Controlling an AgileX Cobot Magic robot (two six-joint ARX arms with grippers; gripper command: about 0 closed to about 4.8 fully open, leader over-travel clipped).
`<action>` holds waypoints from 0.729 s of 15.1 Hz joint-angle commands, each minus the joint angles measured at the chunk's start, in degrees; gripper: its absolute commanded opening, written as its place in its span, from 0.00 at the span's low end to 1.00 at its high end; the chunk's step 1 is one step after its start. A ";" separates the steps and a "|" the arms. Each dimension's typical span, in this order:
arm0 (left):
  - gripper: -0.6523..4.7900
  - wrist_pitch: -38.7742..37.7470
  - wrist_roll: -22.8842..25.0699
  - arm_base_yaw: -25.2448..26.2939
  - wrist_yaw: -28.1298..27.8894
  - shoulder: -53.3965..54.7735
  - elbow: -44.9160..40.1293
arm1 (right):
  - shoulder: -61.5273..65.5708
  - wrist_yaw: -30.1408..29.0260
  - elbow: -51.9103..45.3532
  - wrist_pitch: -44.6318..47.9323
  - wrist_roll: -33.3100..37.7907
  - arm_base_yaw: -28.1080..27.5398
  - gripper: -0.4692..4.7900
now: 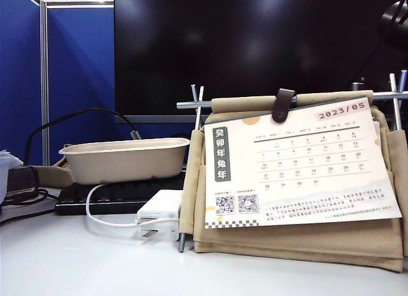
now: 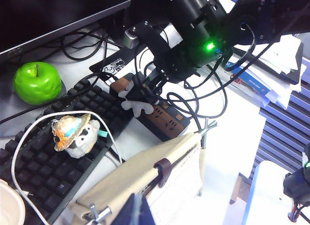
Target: Identity fluffy octopus among items on the table, put them into the paper lunch box.
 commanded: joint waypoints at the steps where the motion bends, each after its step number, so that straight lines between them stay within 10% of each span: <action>1: 0.12 0.68 0.02 -0.07 0.09 -0.09 0.26 | 0.00 -0.04 0.17 0.09 -0.02 0.07 0.99; 11: 0.12 0.98 0.02 -0.07 0.09 -0.09 0.26 | 0.11 0.11 0.17 -1.88 -0.02 0.07 0.81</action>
